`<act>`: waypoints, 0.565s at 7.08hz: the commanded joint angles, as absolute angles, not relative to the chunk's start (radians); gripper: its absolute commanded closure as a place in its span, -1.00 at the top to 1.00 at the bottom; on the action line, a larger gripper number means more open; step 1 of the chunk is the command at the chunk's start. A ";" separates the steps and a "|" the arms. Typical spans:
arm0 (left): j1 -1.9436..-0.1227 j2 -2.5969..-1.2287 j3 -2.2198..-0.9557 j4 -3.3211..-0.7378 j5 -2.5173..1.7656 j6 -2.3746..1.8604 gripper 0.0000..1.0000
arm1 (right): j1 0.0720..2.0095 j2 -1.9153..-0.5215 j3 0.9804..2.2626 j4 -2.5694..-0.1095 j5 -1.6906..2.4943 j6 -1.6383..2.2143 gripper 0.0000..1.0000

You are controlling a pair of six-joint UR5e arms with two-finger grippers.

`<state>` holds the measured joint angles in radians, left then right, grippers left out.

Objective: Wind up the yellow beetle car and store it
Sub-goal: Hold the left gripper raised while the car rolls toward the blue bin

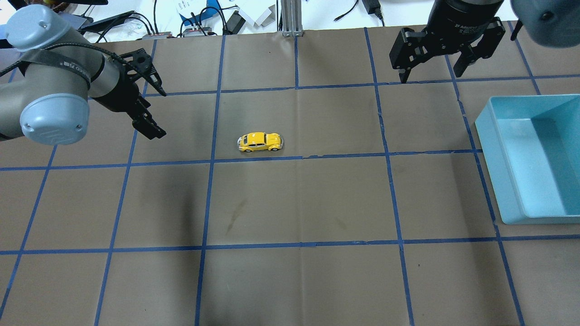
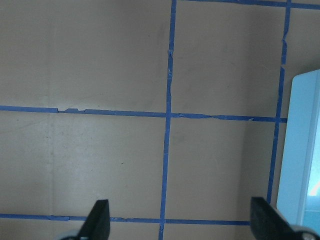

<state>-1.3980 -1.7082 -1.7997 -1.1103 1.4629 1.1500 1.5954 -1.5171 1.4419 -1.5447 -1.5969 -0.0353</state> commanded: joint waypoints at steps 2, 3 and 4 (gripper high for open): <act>-1.448 -1.661 -1.662 -1.317 1.508 0.761 1.00 | 1.595 -1.517 1.442 -1.545 -1.595 -0.034 1.00; -1.453 -1.649 -1.616 -1.377 1.508 0.656 1.00 | 1.595 -1.516 1.442 -1.545 -1.595 -0.035 1.00; -1.460 -1.628 -1.589 -1.449 1.509 0.534 1.00 | 1.595 -1.516 1.442 -1.545 -1.595 -0.035 1.00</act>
